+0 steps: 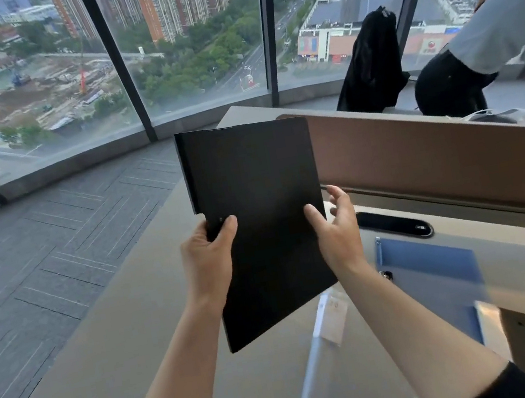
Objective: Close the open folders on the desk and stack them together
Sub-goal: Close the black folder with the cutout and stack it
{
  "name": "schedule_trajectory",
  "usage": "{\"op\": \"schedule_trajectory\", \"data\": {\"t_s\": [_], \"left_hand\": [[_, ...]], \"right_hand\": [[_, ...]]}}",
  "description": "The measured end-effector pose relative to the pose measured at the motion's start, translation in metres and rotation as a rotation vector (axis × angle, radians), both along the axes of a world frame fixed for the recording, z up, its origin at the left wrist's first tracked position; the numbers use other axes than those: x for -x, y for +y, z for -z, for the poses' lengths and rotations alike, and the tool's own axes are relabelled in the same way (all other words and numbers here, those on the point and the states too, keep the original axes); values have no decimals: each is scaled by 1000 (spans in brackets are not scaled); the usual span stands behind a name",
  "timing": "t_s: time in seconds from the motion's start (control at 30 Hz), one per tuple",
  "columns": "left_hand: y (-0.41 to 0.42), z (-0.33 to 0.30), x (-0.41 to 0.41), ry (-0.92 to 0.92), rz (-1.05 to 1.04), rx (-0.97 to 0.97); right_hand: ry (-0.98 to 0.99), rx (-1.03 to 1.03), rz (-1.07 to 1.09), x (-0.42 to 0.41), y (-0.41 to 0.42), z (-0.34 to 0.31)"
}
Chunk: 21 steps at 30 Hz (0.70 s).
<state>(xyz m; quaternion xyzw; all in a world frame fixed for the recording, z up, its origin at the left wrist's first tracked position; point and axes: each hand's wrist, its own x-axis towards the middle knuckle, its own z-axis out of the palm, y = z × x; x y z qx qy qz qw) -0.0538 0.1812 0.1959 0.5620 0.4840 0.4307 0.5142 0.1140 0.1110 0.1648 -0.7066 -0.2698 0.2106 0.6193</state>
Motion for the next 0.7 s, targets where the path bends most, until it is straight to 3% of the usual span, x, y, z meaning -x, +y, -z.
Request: {"op": "schedule_trajectory", "data": {"t_s": [0.1, 0.33, 0.7], "left_hand": [[-18, 1, -24, -98, 78, 80], [-65, 14, -83, -170, 287, 320], [-162, 64, -184, -24, 570, 473]], "right_hand": [[105, 0, 69, -25, -32, 9], [101, 86, 265, -81, -110, 28], [158, 218, 520, -144, -269, 61]]}}
